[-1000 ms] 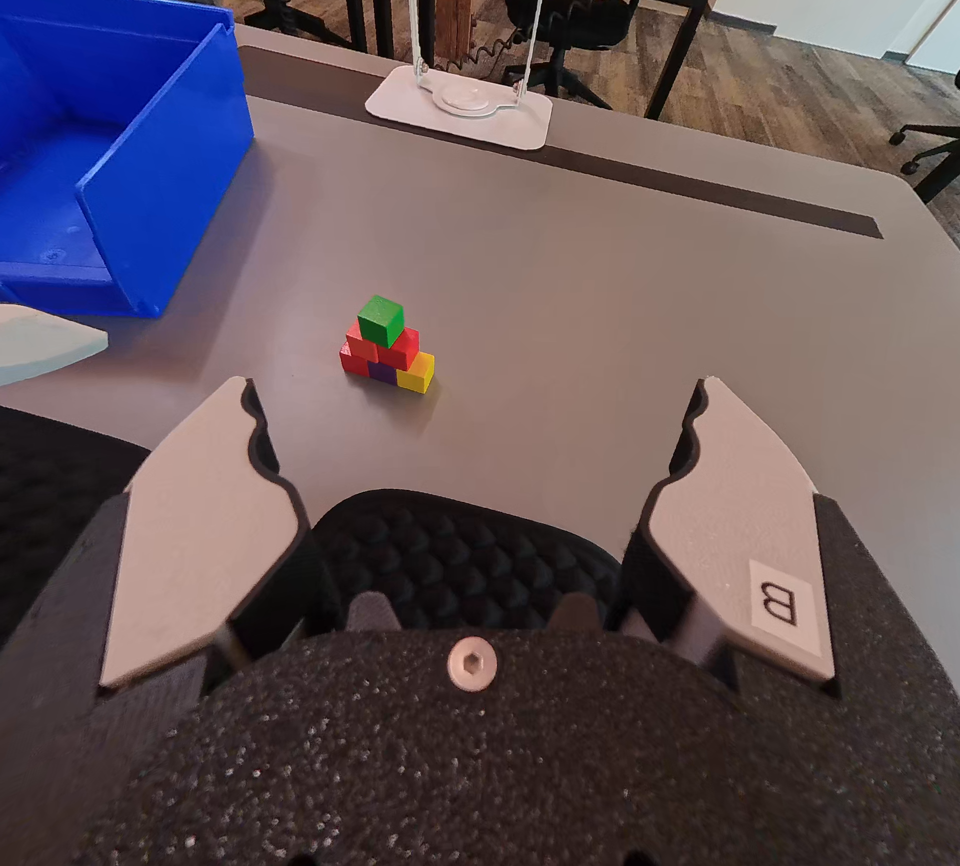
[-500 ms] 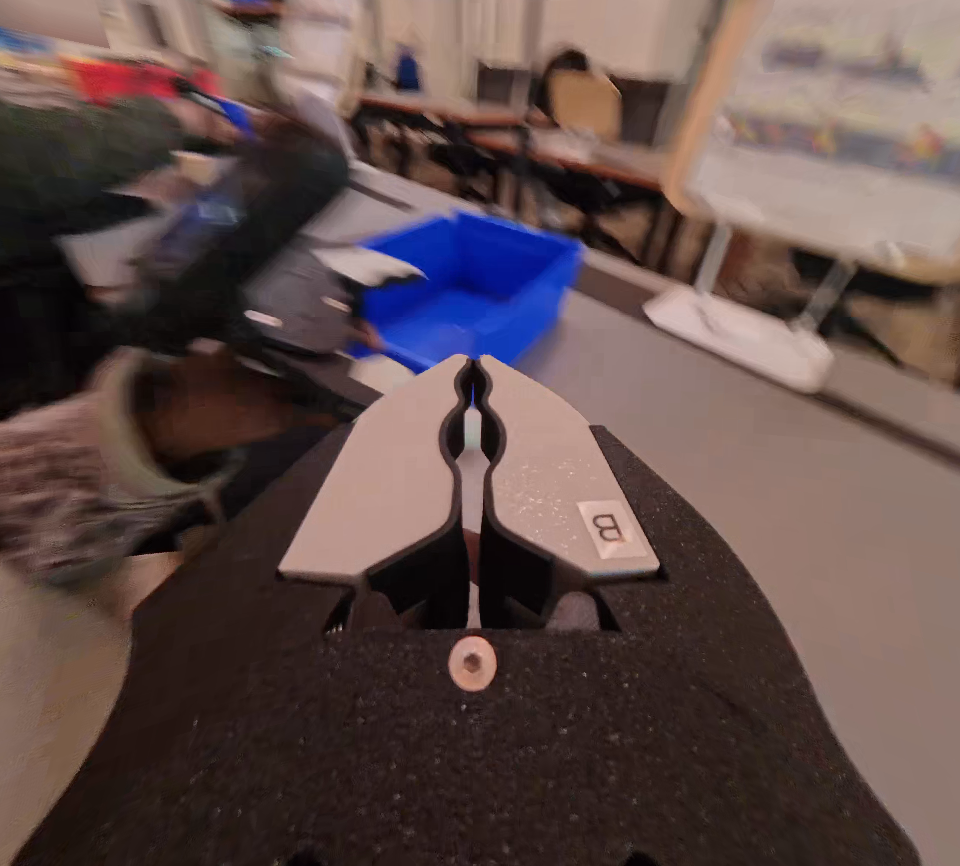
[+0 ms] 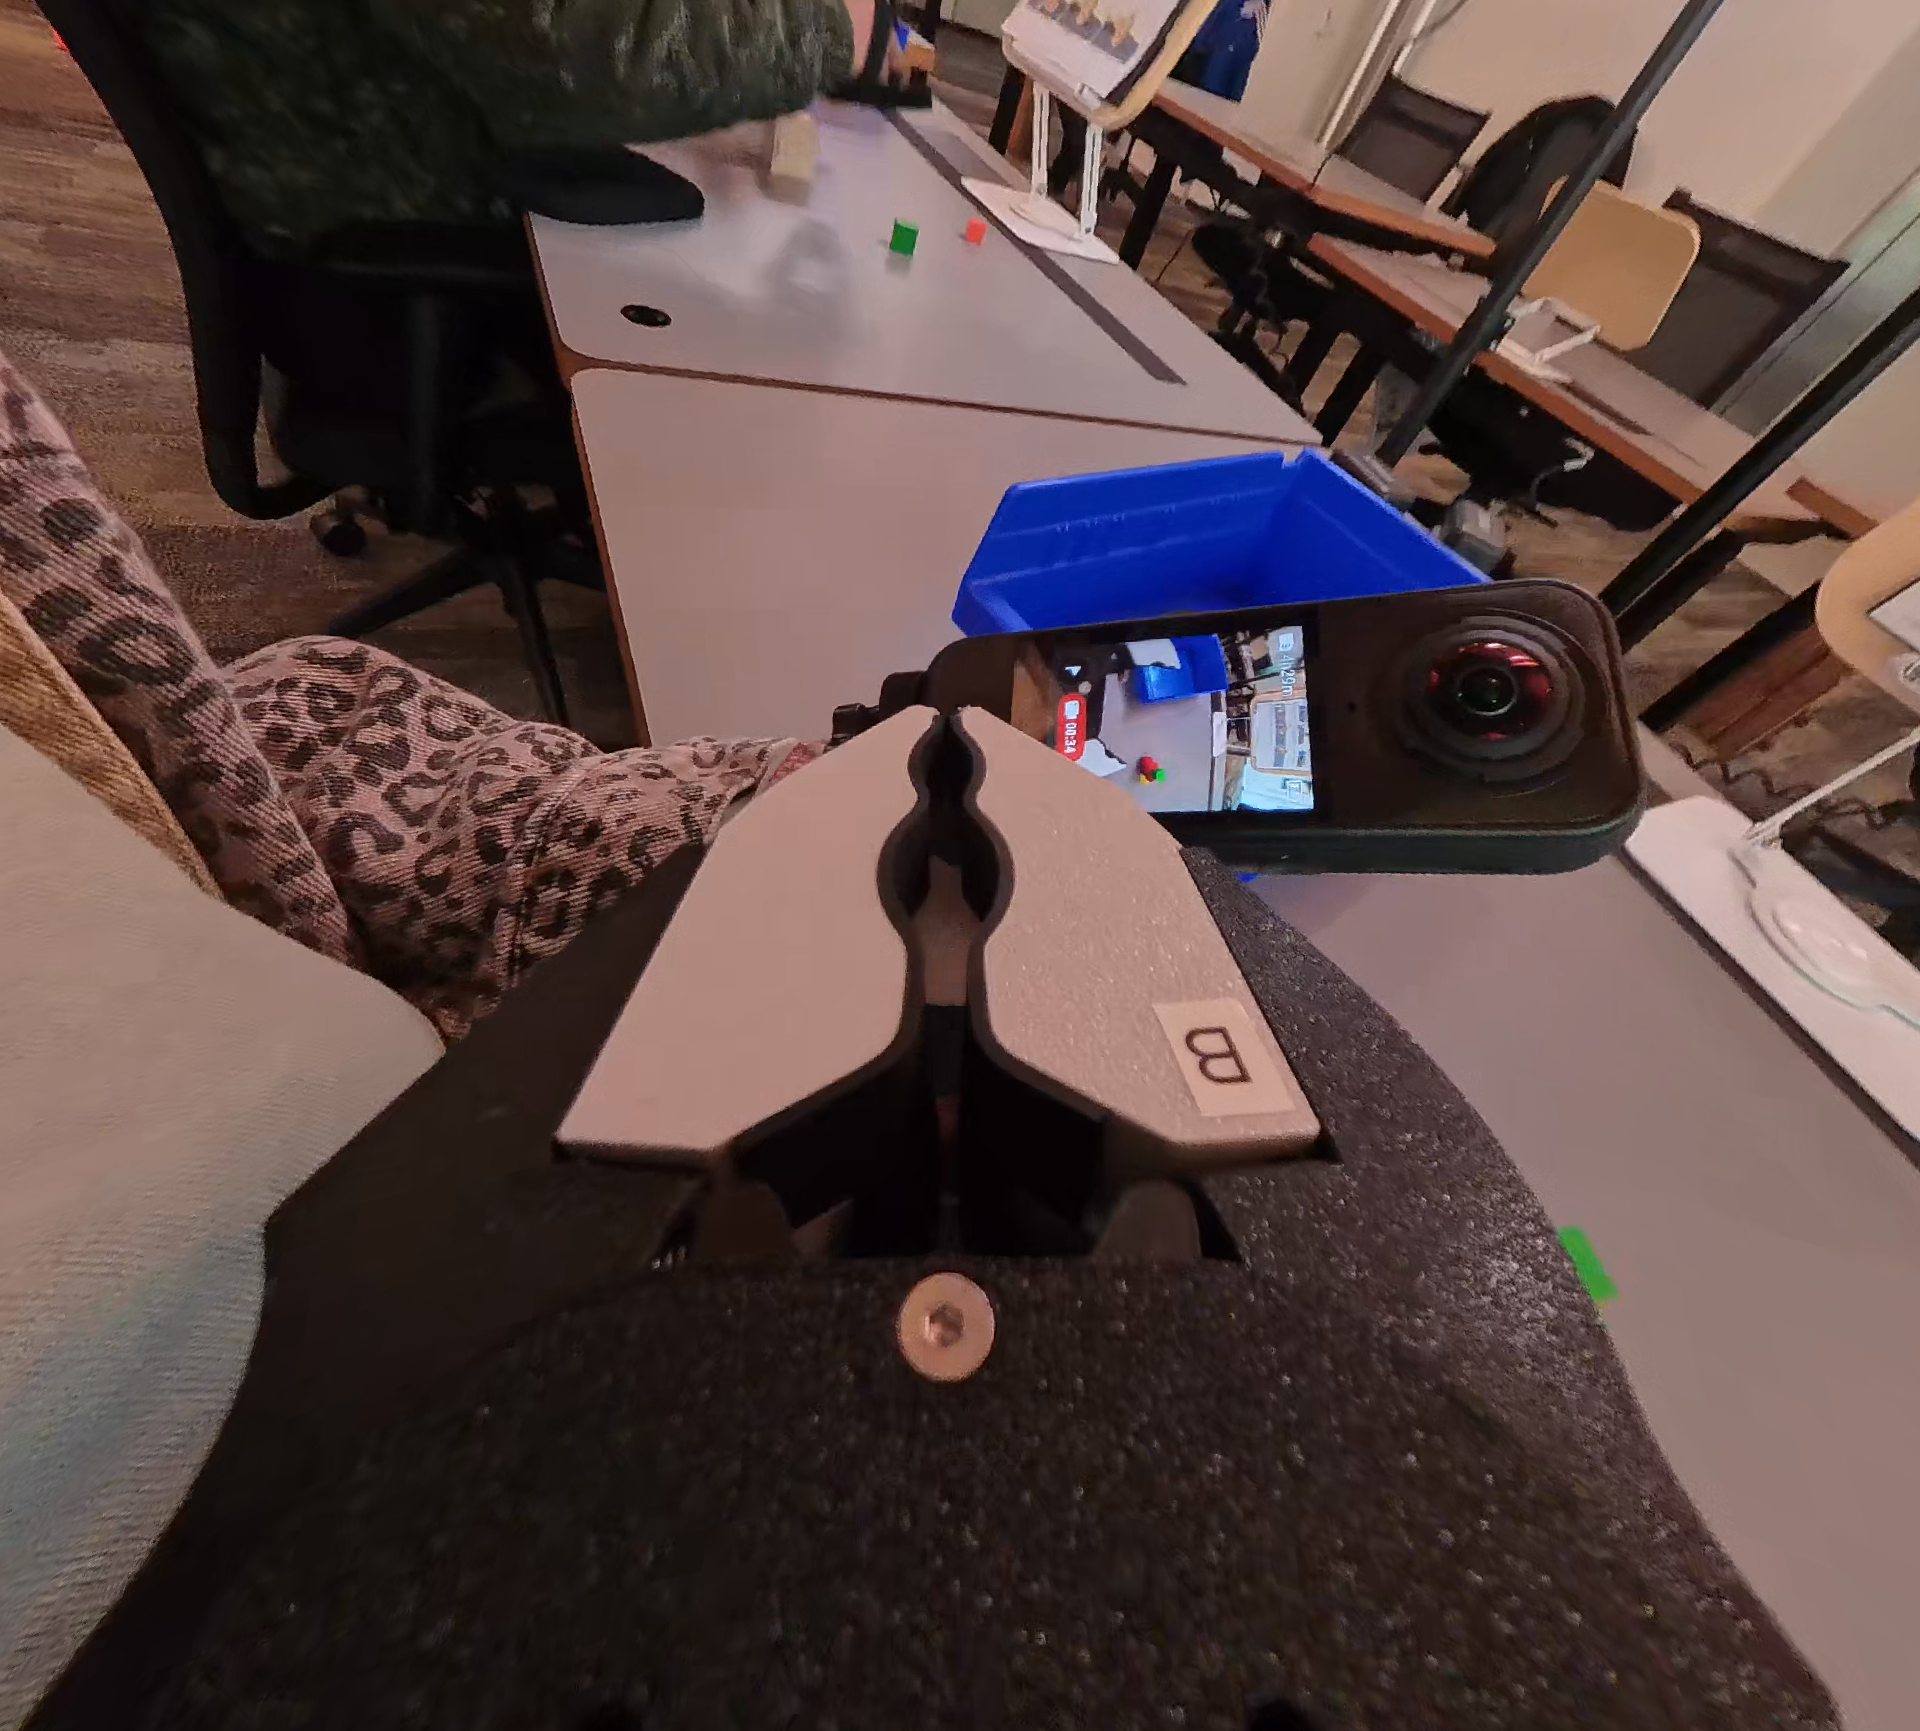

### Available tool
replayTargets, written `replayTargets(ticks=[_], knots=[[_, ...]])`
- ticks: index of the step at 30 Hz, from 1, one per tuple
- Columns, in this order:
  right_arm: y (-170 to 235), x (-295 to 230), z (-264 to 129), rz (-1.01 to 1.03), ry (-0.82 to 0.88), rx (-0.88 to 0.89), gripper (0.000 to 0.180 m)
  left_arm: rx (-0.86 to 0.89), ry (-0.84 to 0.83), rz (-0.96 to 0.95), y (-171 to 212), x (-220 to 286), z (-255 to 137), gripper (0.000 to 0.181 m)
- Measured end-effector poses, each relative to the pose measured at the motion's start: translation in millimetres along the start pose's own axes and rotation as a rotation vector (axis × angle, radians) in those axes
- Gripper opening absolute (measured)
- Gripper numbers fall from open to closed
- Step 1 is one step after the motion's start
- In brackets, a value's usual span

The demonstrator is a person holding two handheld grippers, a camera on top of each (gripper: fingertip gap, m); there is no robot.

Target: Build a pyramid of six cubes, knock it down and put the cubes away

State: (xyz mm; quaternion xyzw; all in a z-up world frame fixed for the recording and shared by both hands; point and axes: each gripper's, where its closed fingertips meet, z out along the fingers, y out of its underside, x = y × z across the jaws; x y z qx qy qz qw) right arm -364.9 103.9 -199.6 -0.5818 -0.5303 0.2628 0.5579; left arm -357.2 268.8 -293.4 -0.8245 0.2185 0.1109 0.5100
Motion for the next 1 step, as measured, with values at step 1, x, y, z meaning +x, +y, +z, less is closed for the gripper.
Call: replayTargets(ticks=[1], knots=[[2.9,0.3,0.8,0.021,-0.004,-0.024,0.0,-0.004,-0.009,0.006,1.0,-0.5,2.2,0.141]])
